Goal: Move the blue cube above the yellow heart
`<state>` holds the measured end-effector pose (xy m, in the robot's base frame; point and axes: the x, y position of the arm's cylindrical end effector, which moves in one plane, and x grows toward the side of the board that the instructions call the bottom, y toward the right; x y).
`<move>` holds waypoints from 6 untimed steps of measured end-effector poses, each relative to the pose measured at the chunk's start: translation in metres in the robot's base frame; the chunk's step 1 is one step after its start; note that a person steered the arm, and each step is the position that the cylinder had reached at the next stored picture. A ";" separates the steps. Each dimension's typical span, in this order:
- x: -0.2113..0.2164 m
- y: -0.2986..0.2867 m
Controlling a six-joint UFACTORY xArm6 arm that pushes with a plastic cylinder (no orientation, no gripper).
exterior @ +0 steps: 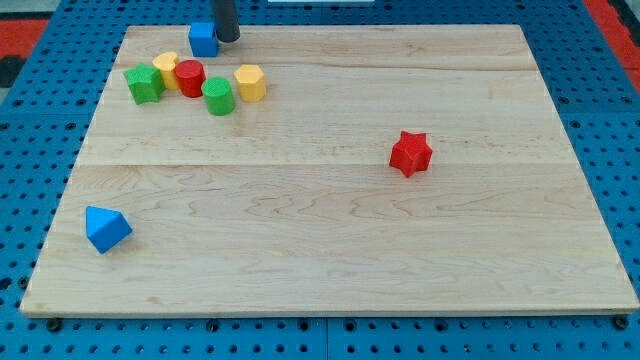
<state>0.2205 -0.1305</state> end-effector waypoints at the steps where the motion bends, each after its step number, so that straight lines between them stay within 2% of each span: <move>1: -0.011 -0.004; 2: -0.028 -0.025; 3: 0.009 -0.055; 4: 0.018 0.010; 5: 0.045 0.028; 6: 0.039 0.035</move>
